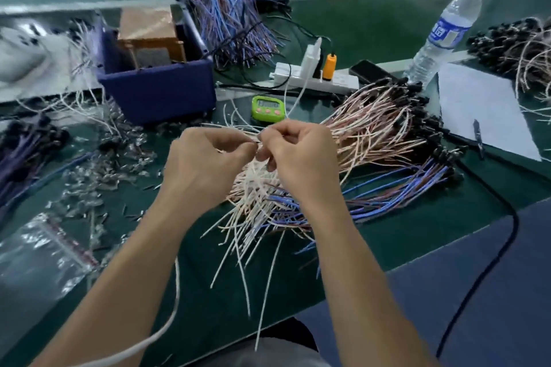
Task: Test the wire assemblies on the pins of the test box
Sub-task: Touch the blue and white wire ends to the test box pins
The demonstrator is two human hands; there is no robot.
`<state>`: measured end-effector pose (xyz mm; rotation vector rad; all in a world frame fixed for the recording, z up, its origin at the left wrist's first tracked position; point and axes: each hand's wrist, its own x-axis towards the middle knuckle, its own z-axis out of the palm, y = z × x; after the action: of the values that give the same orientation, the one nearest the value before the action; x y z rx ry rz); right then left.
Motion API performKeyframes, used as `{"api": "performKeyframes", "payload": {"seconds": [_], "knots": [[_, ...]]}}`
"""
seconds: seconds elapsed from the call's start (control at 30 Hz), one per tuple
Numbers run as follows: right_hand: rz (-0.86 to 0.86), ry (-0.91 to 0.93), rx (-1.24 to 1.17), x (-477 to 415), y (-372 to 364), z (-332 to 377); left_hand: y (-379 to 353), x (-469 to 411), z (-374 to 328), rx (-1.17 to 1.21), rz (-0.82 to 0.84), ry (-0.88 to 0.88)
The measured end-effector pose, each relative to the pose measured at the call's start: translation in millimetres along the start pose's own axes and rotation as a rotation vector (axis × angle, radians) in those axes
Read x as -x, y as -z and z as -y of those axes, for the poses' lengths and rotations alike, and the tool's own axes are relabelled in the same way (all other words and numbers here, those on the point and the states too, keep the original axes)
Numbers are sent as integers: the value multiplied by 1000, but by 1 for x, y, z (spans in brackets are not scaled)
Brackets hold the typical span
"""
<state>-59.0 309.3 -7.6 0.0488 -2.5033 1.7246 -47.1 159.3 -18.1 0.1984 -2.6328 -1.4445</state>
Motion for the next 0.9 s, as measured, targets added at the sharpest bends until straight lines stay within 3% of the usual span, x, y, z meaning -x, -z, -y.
{"api": "performKeyframes", "payload": {"seconds": [0.27,0.5,0.73,0.9], "knots": [[247,67,-48,0,-104,33,77,8,54,132,-341,136],[601,211,140,0,-182,74,146,27,109,-30,-637,336],[895,455,523,-14,-279,102,193,43,154,-366,-721,335],[1003,591,684,-13,-325,99,194,43,183,-464,-586,417]]}}
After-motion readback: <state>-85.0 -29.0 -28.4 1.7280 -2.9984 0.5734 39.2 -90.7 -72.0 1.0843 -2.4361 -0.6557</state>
